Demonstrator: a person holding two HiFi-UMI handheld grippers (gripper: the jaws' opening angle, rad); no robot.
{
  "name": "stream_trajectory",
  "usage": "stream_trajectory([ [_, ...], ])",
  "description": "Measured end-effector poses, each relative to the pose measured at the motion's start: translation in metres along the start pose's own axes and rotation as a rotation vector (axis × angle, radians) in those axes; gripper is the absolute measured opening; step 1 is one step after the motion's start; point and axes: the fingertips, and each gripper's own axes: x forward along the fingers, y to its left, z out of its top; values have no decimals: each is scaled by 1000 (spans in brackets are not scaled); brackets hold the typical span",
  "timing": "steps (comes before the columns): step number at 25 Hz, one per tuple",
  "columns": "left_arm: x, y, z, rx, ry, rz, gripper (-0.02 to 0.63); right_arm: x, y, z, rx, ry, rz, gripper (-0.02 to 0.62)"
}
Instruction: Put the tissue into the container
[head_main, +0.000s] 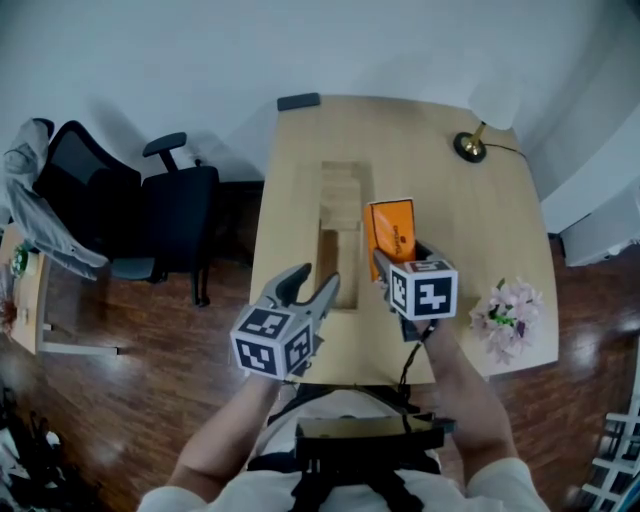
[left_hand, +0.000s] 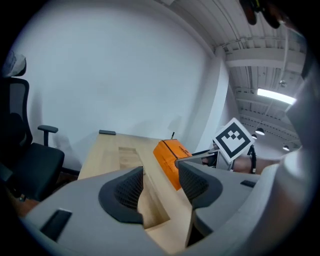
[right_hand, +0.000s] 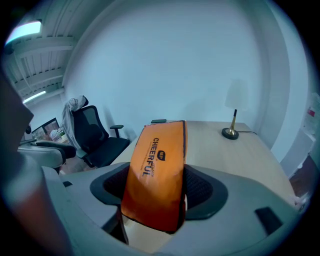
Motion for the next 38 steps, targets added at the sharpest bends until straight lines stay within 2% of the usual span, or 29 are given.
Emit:
stream_trajectory([
  [4, -12, 22, -10, -5, 7, 10, 218, 16, 43, -2, 0, 12, 44, 333],
  [11, -8, 43, -32, 12, 48, -30, 217, 57, 81, -33, 70, 95, 40, 333],
  [19, 9, 58, -52, -9, 97, -53, 218, 85, 91, -58, 112, 160, -8, 333],
  [26, 12, 69, -62, -33, 132, -69, 216, 90, 94, -58, 132, 138, -52, 333],
  [33, 14, 76, -70, -50, 154, -75, 216, 103, 88, -93, 185, 244, -70, 333],
  [38, 10, 77, -75, -62, 165, -79, 216, 109, 85, -97, 192, 229, -79, 334],
])
